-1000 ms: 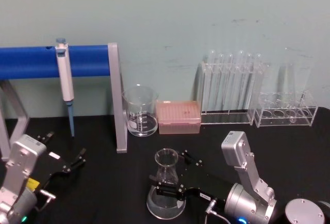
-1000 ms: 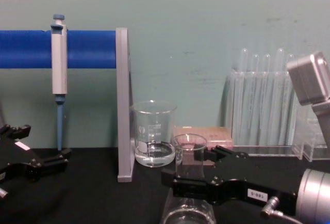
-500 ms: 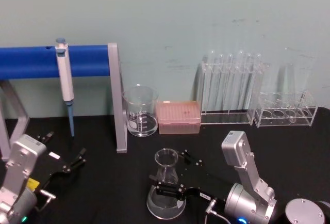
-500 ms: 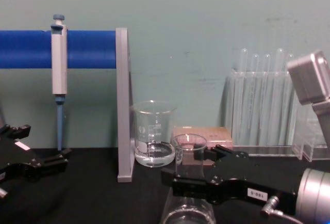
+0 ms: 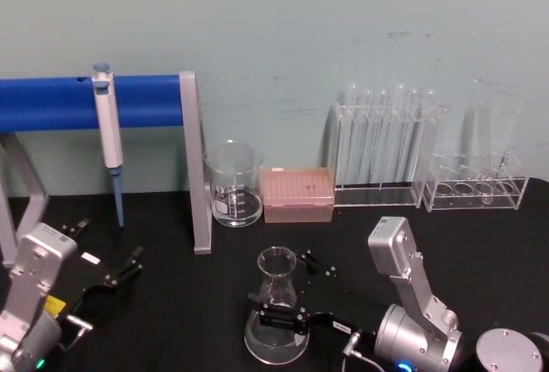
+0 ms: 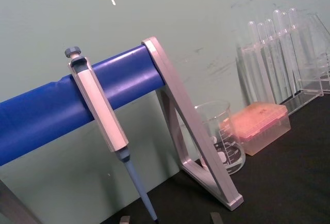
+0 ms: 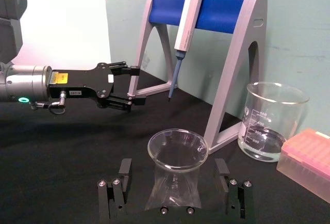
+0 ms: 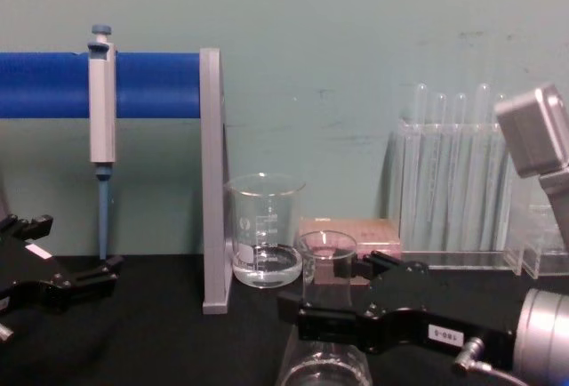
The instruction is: Grasp the erlenmeyer flask with one hand, shake it three times, then place it back.
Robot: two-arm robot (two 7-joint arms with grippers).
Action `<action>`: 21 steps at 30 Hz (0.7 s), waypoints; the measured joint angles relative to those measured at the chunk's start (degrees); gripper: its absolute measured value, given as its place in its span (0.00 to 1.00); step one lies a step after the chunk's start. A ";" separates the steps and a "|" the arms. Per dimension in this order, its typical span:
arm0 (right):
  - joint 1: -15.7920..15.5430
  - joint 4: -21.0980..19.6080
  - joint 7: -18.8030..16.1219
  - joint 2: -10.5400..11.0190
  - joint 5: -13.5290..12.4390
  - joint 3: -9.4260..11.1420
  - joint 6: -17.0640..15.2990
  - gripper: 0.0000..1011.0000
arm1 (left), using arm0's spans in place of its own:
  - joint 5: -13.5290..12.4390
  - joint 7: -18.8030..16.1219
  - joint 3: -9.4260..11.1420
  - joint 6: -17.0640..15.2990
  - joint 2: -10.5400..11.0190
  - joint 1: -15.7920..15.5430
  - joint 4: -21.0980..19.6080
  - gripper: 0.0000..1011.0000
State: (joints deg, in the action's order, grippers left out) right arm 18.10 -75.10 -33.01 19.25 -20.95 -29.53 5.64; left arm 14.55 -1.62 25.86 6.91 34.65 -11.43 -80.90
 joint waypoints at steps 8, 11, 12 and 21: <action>-1.86 -2.85 0.47 1.53 -0.99 0.61 -1.73 0.99 | 0.00 0.00 0.00 0.00 0.00 0.00 0.00 0.99; -2.97 -4.45 1.06 2.40 -1.44 1.12 -2.41 0.99 | 0.00 0.00 0.00 0.00 0.00 0.00 0.00 0.99; -3.60 -5.37 1.38 2.89 -1.66 1.41 -2.83 0.99 | 0.00 0.00 0.00 0.00 0.00 0.00 0.00 0.99; -7.30 -10.81 3.47 6.17 -2.92 3.66 -5.18 0.99 | 0.00 0.00 0.00 0.00 0.00 0.00 0.00 0.99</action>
State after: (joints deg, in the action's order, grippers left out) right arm 10.80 -85.90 -29.54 25.42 -23.87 -25.87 0.46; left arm 14.55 -1.62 25.86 6.91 34.65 -11.43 -80.90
